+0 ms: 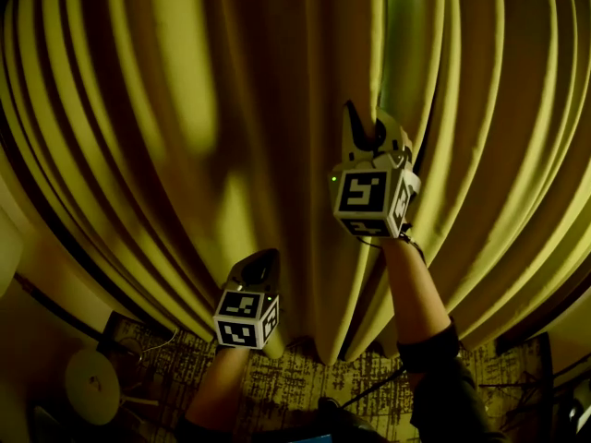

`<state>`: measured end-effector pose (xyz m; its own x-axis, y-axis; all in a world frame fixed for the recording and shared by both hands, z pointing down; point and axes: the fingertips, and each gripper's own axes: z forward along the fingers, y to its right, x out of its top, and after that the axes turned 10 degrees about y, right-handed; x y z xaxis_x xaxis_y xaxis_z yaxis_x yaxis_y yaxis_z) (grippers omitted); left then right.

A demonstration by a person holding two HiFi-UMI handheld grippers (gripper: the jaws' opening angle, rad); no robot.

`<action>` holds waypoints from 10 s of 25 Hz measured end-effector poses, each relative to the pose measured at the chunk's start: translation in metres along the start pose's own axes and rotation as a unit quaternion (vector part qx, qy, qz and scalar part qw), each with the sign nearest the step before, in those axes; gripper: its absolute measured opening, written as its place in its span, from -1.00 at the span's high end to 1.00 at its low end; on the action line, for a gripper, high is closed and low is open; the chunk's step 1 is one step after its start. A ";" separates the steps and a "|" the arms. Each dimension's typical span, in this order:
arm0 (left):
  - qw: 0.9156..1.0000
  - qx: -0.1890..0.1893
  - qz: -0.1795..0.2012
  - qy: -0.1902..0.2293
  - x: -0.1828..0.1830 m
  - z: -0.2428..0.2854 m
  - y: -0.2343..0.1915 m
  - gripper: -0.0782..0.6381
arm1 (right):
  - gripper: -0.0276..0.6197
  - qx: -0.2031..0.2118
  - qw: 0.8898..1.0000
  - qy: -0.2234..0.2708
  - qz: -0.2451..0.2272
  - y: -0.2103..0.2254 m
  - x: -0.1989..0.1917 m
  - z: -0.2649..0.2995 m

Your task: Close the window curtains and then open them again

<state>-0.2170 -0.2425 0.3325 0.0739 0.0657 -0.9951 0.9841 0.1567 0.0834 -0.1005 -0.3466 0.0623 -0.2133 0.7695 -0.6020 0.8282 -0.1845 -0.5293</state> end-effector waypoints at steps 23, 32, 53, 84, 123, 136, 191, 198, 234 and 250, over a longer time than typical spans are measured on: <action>0.985 0.172 -0.006 -0.015 0.001 -0.018 -0.096 0.78 | 0.80 0.171 0.974 0.144 -0.021 -0.139 0.059 0.074; 0.979 0.205 -0.016 -0.005 -0.003 -0.041 -0.126 0.78 | 0.80 0.195 0.968 0.149 -0.045 -0.200 0.080 0.107; 0.978 0.199 -0.060 0.017 0.001 -0.149 -0.337 0.78 | 0.80 0.201 0.967 0.142 -0.066 -0.389 0.200 0.201; 0.970 0.226 -0.089 0.008 -0.015 -0.235 -0.521 0.78 | 0.79 0.224 0.961 0.149 -0.062 -0.575 0.285 0.275; 0.955 0.282 -0.094 -0.002 -0.013 -0.284 -0.755 0.78 | 0.79 0.253 0.945 0.187 -0.086 -0.774 0.370 0.368; 0.959 0.266 -0.100 -0.003 -0.020 -0.320 -0.839 0.78 | 0.79 0.276 0.940 0.175 -0.102 -0.863 0.411 0.405; 0.981 0.151 -0.108 -0.051 -0.074 -0.348 -0.493 0.78 | 0.43 0.225 0.966 -0.058 0.117 -0.561 0.220 0.025; 0.987 0.114 -0.085 -0.079 -0.080 -0.361 -0.413 0.78 | 0.82 0.218 0.944 -0.177 0.175 -0.529 0.153 -0.113; 0.986 -0.001 -0.101 -0.136 -0.154 -0.407 -0.221 0.78 | 0.87 0.072 0.835 -0.453 0.303 -0.409 0.059 -0.483; 0.984 -0.006 -0.112 -0.138 -0.150 -0.390 -0.170 0.78 | 0.87 0.054 0.829 -0.452 0.326 -0.372 0.037 -0.511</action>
<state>-0.4584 0.1053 0.4882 -0.1017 -0.2414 -0.9651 0.9790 0.1479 -0.1401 -0.1515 0.0627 0.5419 -0.0800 -0.2783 -0.9571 0.8791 -0.4724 0.0639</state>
